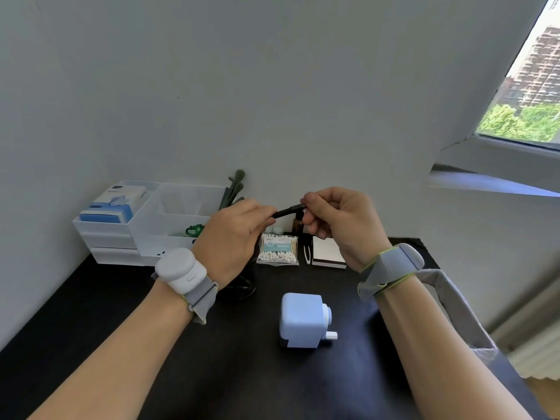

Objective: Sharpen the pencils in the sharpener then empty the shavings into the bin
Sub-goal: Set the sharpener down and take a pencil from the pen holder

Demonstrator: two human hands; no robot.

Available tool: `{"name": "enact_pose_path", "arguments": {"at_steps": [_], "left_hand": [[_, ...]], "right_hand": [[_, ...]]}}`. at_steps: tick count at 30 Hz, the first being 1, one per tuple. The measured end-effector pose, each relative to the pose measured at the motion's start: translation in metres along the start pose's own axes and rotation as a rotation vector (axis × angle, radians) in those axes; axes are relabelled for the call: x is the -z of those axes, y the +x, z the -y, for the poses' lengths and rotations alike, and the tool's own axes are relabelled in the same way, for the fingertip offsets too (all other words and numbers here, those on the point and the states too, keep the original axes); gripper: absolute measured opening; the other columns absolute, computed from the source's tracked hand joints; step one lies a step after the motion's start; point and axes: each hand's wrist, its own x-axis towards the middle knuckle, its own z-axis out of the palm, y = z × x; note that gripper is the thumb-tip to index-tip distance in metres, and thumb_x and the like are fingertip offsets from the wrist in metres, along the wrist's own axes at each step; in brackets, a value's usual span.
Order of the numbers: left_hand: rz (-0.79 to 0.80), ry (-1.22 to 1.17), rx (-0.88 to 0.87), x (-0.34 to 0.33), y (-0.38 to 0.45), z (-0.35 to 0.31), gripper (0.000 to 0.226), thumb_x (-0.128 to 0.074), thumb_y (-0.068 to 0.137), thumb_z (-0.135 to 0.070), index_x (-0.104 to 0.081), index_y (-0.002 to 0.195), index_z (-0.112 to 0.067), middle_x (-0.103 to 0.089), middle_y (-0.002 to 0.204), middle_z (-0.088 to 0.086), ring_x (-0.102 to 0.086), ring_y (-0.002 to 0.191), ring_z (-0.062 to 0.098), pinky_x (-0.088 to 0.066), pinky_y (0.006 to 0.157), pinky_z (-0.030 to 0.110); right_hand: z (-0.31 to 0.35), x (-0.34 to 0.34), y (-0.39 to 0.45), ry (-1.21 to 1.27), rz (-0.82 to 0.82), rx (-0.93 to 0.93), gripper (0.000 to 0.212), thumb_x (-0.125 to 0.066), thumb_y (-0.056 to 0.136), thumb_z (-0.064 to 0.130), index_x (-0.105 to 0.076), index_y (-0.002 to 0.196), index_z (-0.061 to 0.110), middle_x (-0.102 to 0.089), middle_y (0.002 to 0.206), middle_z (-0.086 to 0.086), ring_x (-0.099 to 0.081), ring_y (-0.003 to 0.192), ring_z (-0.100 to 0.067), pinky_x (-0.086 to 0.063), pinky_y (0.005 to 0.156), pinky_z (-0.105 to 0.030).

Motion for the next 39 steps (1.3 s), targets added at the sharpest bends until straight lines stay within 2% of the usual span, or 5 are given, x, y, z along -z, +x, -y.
{"name": "enact_pose_path", "arguments": {"at_steps": [11, 14, 20, 28, 39], "left_hand": [[0.141, -0.123, 0.061, 0.019, -0.012, 0.001, 0.029, -0.049, 0.097, -0.021, -0.064, 0.076, -0.008, -0.054, 0.059, -0.006, -0.048, 0.062, 0.008, -0.035, 0.062, 0.009], [0.298, -0.223, 0.195, 0.025, -0.014, 0.003, 0.035, -0.048, 0.097, -0.029, -0.061, 0.070, -0.012, -0.053, 0.055, 0.003, -0.046, 0.052, 0.013, -0.036, 0.056, 0.018], [0.452, -0.665, 0.522, 0.029, -0.023, 0.010, 0.026, -0.052, 0.100, -0.017, -0.072, 0.100, -0.001, -0.050, 0.061, 0.003, -0.035, 0.050, 0.017, -0.031, 0.044, 0.022], [0.518, -0.850, 0.626, 0.028, -0.036, 0.014, 0.026, -0.048, 0.100, -0.011, -0.070, 0.105, 0.002, -0.047, 0.060, 0.003, -0.027, 0.044, 0.008, -0.022, 0.041, 0.020], [0.422, -0.404, 0.575, 0.047, -0.073, 0.031, 0.012, -0.059, 0.095, -0.019, -0.069, 0.099, -0.026, -0.069, 0.073, 0.001, -0.054, 0.054, 0.000, -0.043, 0.054, 0.011]], "right_hand": [[-0.016, -0.003, -0.007, 0.047, 0.095, 0.017, 0.016, -0.060, 0.093, 0.010, -0.064, 0.091, -0.005, -0.064, 0.061, -0.008, -0.054, 0.048, -0.018, -0.040, 0.044, -0.022], [-0.024, -0.005, -0.010, 0.047, 0.115, 0.024, 0.014, -0.059, 0.093, 0.010, -0.064, 0.091, -0.003, -0.063, 0.060, -0.006, -0.052, 0.048, -0.017, -0.040, 0.044, -0.021], [-0.037, -0.011, -0.018, 0.036, 0.152, 0.053, 0.009, -0.060, 0.091, 0.012, -0.066, 0.088, 0.005, -0.062, 0.059, -0.003, -0.052, 0.050, -0.017, -0.040, 0.044, -0.021], [-0.046, -0.008, -0.022, -0.055, 0.241, 0.095, 0.008, -0.059, 0.092, 0.003, -0.067, 0.094, 0.005, -0.068, 0.069, -0.008, -0.058, 0.059, -0.020, -0.047, 0.053, -0.025], [-0.042, -0.011, -0.026, -0.657, 0.263, 0.180, 0.017, -0.060, 0.091, 0.003, -0.071, 0.101, 0.010, -0.070, 0.076, 0.001, -0.061, 0.061, 0.001, -0.050, 0.068, -0.017]]}}
